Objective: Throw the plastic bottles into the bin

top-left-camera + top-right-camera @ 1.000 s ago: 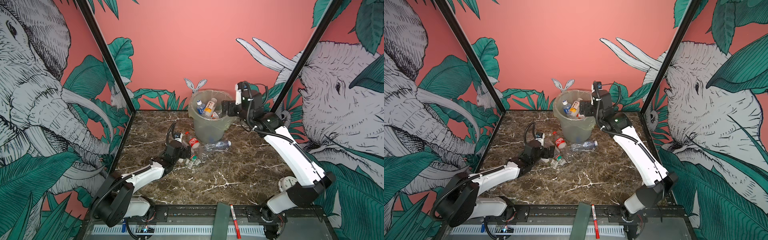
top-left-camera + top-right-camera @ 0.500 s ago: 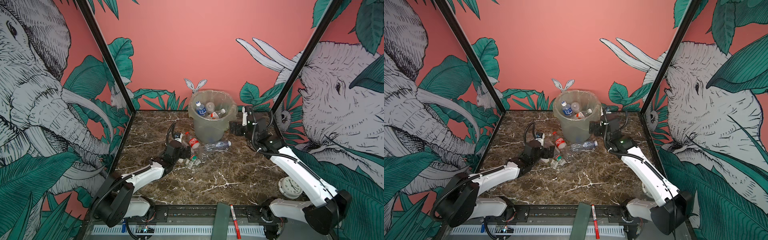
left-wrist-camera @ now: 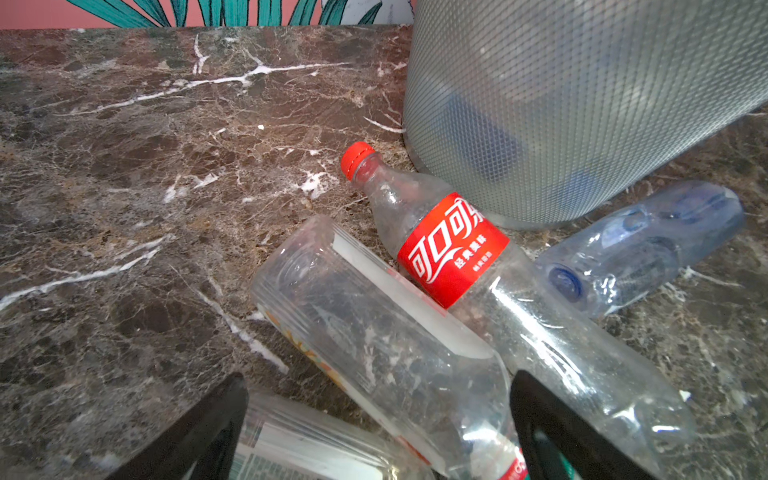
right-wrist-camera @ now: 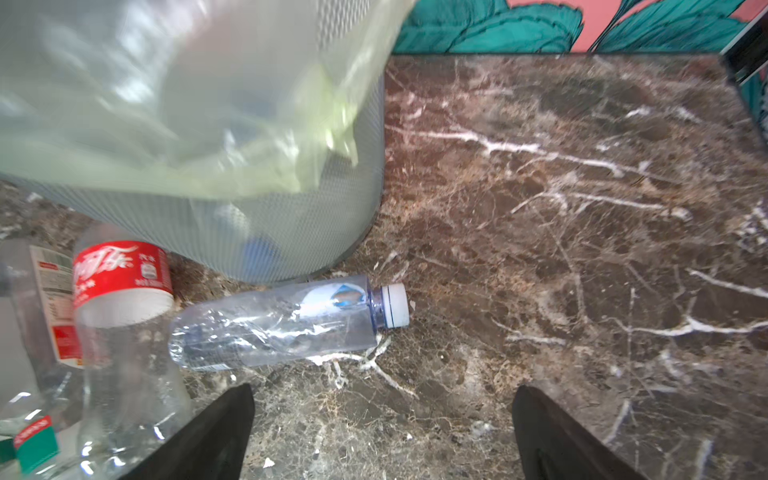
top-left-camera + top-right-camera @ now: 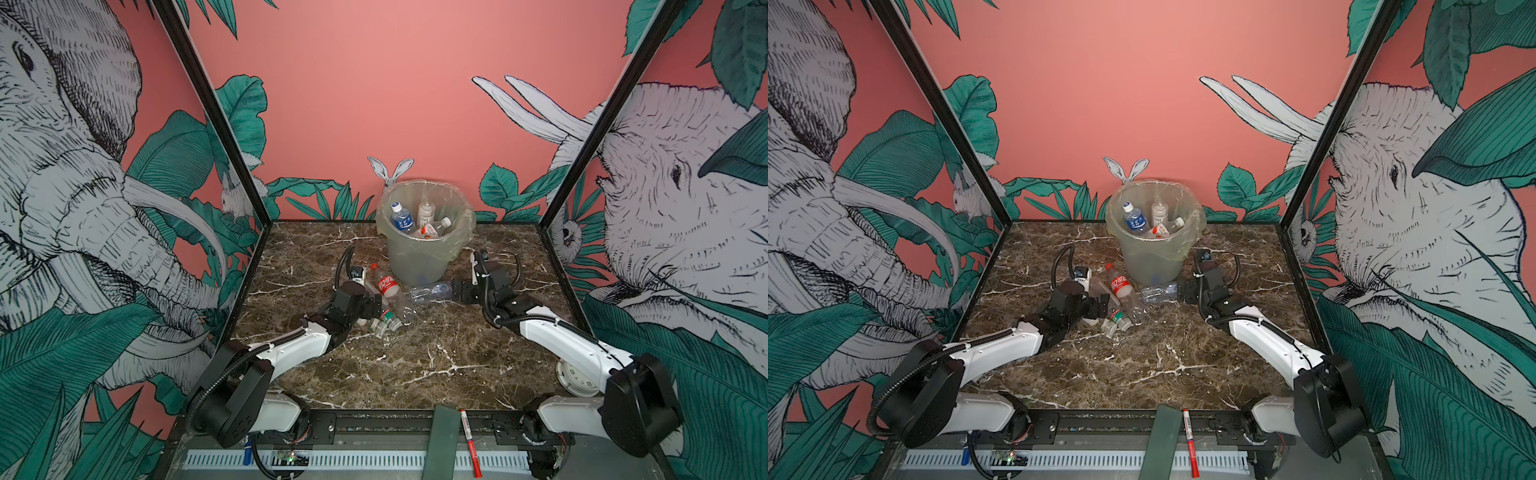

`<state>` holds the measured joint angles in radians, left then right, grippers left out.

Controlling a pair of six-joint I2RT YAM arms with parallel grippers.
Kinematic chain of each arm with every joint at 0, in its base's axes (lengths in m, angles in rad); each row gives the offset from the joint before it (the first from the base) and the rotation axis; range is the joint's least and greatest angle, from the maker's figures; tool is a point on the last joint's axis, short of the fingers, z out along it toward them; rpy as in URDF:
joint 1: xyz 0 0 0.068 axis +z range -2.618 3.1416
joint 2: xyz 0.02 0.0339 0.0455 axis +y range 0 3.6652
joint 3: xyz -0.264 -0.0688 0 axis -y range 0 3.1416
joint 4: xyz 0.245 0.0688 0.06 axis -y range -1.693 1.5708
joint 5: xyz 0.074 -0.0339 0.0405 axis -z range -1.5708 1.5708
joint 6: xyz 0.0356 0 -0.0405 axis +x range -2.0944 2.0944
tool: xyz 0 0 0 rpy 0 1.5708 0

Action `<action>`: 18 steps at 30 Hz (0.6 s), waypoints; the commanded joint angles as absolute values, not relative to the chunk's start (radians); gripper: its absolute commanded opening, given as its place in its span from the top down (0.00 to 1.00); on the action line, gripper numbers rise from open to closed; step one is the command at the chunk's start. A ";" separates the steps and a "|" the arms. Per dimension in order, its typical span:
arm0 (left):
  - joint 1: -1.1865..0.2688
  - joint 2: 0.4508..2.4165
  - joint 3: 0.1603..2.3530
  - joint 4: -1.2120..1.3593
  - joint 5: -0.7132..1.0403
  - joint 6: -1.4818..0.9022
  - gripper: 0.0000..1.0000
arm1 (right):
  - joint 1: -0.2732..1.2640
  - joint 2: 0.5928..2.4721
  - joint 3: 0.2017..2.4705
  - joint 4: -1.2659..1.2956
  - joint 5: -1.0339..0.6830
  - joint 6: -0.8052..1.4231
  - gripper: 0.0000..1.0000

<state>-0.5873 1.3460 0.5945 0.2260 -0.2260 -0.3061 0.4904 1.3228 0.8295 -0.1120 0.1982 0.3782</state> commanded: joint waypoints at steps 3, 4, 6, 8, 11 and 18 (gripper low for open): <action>-0.584 1.278 0.644 0.103 -0.305 -0.358 0.01 | 0.489 1.366 0.798 0.002 0.179 0.389 0.01; -0.587 1.259 0.649 0.064 -0.327 -0.383 0.01 | 0.489 1.371 0.788 0.018 0.175 0.393 0.01; -0.601 1.225 0.654 -0.018 -0.391 -0.456 0.03 | 0.489 1.376 0.767 0.045 0.169 0.401 0.01; -0.621 1.204 0.673 -0.131 -0.450 -0.540 0.04 | 0.489 1.373 0.764 0.044 0.163 0.412 0.01; -0.664 1.193 0.709 -0.284 -0.529 -0.675 0.05 | 0.490 1.349 0.762 0.033 0.154 0.411 0.01; -0.724 1.246 0.730 -0.383 -0.528 -0.936 0.04 | 0.489 1.338 0.758 -0.003 0.153 0.417 0.01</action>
